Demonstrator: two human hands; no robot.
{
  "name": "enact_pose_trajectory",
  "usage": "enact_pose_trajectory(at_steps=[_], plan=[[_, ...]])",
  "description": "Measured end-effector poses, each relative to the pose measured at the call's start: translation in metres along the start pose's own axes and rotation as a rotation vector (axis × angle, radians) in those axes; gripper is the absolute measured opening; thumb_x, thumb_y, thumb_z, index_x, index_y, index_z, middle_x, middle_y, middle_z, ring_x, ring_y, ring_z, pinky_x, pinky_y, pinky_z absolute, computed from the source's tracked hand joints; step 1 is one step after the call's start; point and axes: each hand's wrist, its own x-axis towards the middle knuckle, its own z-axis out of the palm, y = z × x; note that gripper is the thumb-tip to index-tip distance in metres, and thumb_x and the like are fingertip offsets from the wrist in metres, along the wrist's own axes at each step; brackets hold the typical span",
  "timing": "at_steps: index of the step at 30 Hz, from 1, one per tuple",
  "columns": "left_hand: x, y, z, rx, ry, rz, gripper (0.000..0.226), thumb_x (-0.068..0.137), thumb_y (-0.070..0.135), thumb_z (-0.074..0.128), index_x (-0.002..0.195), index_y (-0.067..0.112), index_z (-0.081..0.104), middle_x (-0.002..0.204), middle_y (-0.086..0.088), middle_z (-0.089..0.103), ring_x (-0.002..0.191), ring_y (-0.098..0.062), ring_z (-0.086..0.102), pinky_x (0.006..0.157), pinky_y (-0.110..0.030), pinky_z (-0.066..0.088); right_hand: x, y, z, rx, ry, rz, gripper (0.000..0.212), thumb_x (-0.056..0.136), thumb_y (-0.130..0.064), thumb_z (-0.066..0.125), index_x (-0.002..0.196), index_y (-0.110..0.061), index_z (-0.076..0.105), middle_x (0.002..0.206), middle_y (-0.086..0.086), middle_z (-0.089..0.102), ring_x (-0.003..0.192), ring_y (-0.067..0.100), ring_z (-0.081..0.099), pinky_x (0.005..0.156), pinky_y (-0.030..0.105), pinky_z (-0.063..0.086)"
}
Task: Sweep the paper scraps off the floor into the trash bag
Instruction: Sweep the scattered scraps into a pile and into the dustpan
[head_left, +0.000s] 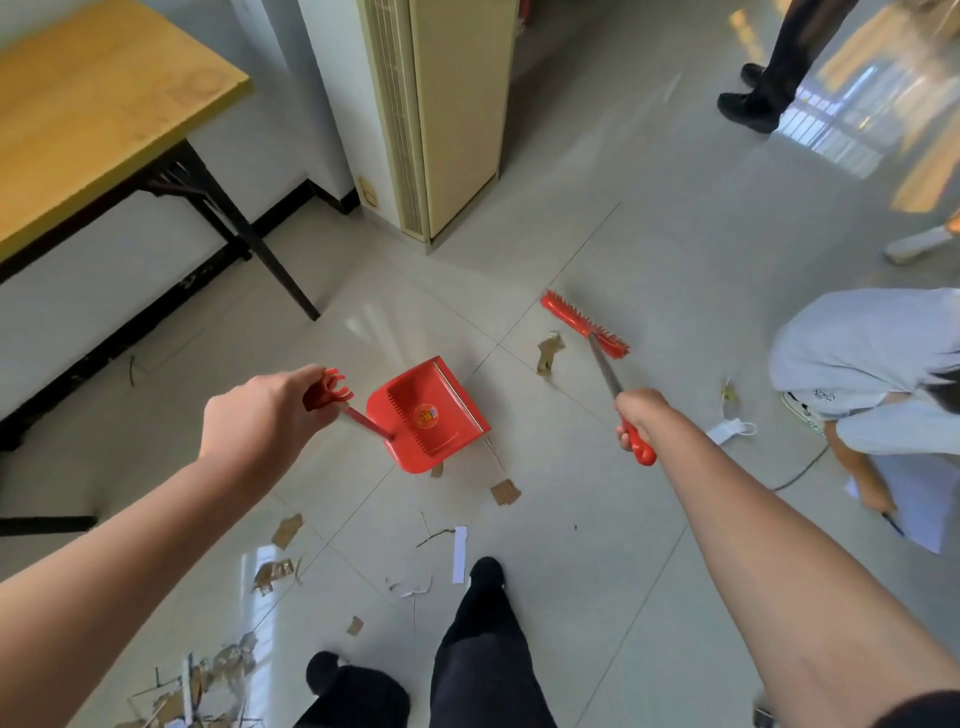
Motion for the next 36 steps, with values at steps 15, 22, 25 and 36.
enact_pose_trajectory(at_steps=[15, 22, 25, 36], plan=[[0.009, -0.024, 0.013, 0.049, 0.047, 0.115, 0.027, 0.085, 0.051, 0.064, 0.096, 0.026, 0.066, 0.075, -0.003, 0.07, 0.07, -0.033, 0.066, 0.052, -0.024, 0.034, -0.021, 0.09, 0.091, -0.124, -0.156, 0.049, 0.021, 0.089, -0.005, 0.021, 0.075, -0.008, 0.038, 0.058, 0.01, 0.043, 0.041, 0.012, 0.036, 0.041, 0.015, 0.035], [-0.034, -0.105, 0.001, 0.032, 0.033, 0.153, 0.03, 0.084, 0.053, 0.064, 0.098, 0.027, 0.066, 0.084, -0.002, 0.072, 0.077, -0.032, 0.068, 0.055, -0.025, 0.037, -0.096, 0.143, 0.163, -0.071, -0.19, 0.141, 0.023, 0.089, -0.003, 0.024, 0.078, -0.001, 0.044, 0.057, 0.008, 0.042, 0.042, 0.014, 0.033, 0.042, 0.017, 0.03], [-0.059, -0.152, -0.004, 0.029, 0.037, 0.2, 0.03, 0.084, 0.052, 0.064, 0.101, 0.028, 0.066, 0.086, 0.0, 0.073, 0.078, -0.031, 0.068, 0.055, -0.026, 0.042, -0.135, 0.169, 0.207, 0.006, -0.229, 0.201, 0.031, 0.094, -0.005, 0.025, 0.068, -0.003, 0.041, 0.052, 0.007, 0.041, 0.026, 0.012, 0.034, 0.034, 0.011, 0.032], [-0.134, -0.294, -0.03, 0.05, -0.011, 0.177, 0.024, 0.086, 0.044, 0.065, 0.095, 0.022, 0.065, 0.083, -0.004, 0.071, 0.078, -0.033, 0.066, 0.057, -0.031, 0.046, -0.276, 0.279, 0.34, -0.037, -0.368, 0.154, 0.017, 0.088, -0.01, 0.034, 0.087, -0.008, 0.05, 0.048, 0.003, 0.037, 0.038, 0.012, 0.031, 0.042, 0.017, 0.025]])
